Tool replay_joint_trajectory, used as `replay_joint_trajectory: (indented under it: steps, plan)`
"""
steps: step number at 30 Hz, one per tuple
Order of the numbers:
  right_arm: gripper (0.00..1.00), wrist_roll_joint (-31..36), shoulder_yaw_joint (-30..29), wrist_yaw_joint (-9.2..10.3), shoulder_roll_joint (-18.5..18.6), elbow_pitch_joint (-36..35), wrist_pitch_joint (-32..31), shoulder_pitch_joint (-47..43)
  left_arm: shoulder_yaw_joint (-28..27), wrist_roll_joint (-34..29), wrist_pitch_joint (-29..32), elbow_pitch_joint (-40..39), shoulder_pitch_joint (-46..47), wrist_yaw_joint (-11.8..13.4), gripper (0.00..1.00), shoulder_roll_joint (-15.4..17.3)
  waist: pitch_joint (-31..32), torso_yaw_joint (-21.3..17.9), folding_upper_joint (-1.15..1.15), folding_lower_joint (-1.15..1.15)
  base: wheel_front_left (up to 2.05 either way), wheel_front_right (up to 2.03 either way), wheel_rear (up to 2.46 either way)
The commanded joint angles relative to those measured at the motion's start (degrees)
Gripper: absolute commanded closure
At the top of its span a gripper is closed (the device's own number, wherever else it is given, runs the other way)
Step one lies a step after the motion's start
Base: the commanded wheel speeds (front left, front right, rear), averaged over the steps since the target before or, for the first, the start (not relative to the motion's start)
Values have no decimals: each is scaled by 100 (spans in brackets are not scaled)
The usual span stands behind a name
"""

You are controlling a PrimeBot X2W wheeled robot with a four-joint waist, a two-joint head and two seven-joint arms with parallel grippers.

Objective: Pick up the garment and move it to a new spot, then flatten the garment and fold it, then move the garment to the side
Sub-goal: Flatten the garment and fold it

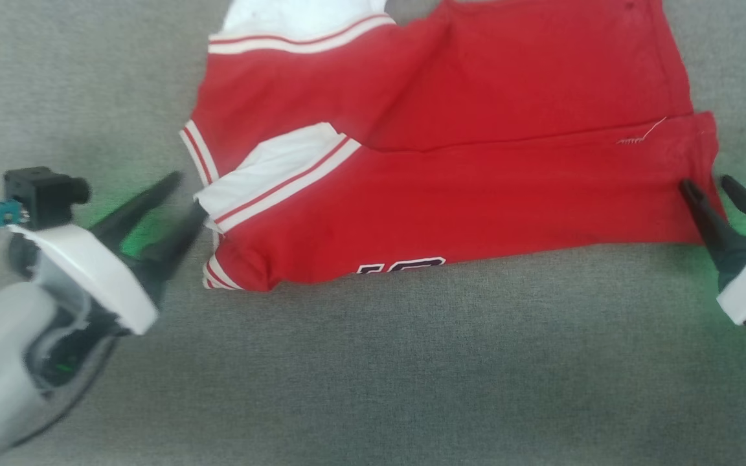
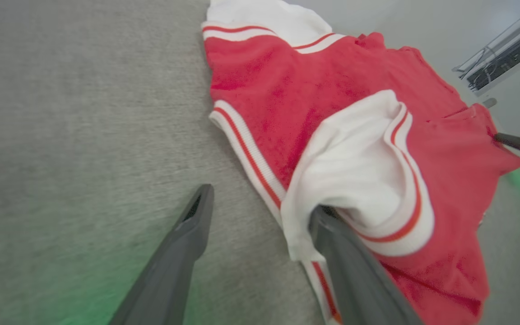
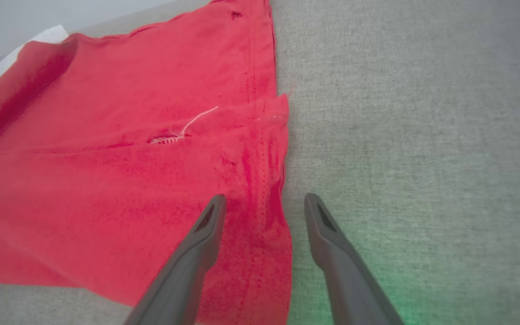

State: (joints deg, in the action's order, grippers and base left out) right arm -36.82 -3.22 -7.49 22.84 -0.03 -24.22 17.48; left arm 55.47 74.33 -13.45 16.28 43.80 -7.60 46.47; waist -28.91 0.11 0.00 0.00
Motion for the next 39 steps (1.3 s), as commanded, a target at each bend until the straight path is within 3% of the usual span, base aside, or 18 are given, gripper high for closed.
replay_joint_trajectory:
  steps: [1, 6, 8, 15, 20, 27, 29, 30, 32, 39]
  plan:
    - [0, 3, -24, 0, 19, -39, 95, -112, 94, -36, 62, 52, 126, 23, 0, 191, 184, 53, 0, 0, 0, 0, 0]
    - [0, 2, -151, 1, 39, -137, 210, -308, 253, 14, 640, -135, 439, 20, 0, 671, 514, 114, 0, 0, 0, 0, 0]
    - [0, -4, -167, 0, 40, -152, 205, -330, 245, 100, 793, -172, 474, 20, 0, 720, 562, 121, 0, 0, 0, 0, 0]
    - [0, -59, -142, 0, 11, -228, 165, -386, 532, 1175, 2559, -1275, 390, 301, 0, 905, 683, 64, 0, 0, 0, 0, 0]
    - [0, -80, -157, 0, -41, -257, 185, -379, 726, 1407, 3082, -1472, 320, 559, 0, 847, 560, -48, 0, 0, 0, 0, 0]
    - [0, -87, -120, 1, -74, -260, 167, -191, 826, 1812, 3553, -774, 355, 500, 0, 507, 360, -251, 0, 0, 0, 0, 0]
    - [0, -46, -80, 0, -49, -268, 104, -153, 873, 1928, 3733, -508, 361, 387, 58, 358, 303, -304, 0, 0, 0, 0, 0]
    - [0, -39, -52, 1, -21, -274, 67, -125, 854, 1992, 3745, -452, 362, 344, 100, 305, 289, -313, 0, 0, 0, 0, 0]
    - [0, -10, 139, 1, 147, -305, -221, -57, 833, 2040, 3813, -398, 382, 210, 100, 208, 258, -315, 0, 0, 0, 0, 0]
    - [0, 47, 556, 1, 780, -430, -1691, 177, 756, 1906, 3623, -339, 473, 86, 100, 35, 164, -148, 0, 0, 0, 0, 0]
